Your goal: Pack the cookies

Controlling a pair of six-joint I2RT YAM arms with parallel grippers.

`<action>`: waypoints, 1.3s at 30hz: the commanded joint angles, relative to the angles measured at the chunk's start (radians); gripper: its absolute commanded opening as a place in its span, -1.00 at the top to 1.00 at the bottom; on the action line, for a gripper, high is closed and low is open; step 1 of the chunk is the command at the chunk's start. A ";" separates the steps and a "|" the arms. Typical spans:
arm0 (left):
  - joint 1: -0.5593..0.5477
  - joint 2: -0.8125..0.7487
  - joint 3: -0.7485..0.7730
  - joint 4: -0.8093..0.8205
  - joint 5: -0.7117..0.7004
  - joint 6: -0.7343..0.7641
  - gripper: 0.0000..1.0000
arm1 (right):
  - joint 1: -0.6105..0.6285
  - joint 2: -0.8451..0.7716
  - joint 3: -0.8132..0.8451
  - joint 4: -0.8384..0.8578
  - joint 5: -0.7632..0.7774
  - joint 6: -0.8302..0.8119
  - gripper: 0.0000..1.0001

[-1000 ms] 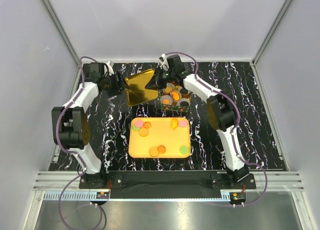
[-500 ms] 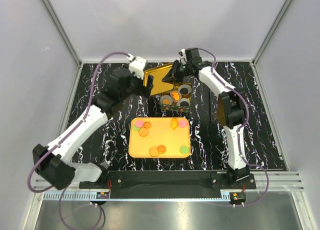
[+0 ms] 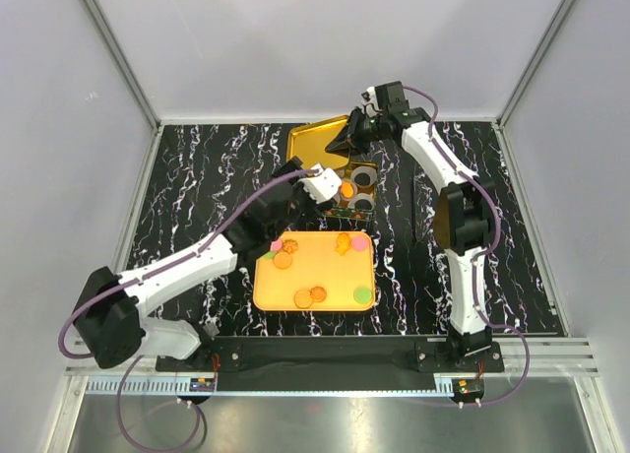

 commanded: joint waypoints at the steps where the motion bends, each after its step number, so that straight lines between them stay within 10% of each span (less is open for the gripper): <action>1: -0.035 0.013 -0.051 0.272 -0.061 0.167 -0.71 | 0.003 -0.116 0.009 -0.013 -0.039 0.029 1.00; 25: -0.066 0.323 -0.016 0.848 -0.298 0.556 -0.46 | 0.010 -0.276 -0.163 -0.003 -0.007 0.018 0.99; 39: -0.071 0.364 0.004 0.874 -0.287 0.641 0.51 | 0.018 -0.291 -0.226 0.032 -0.035 0.014 0.90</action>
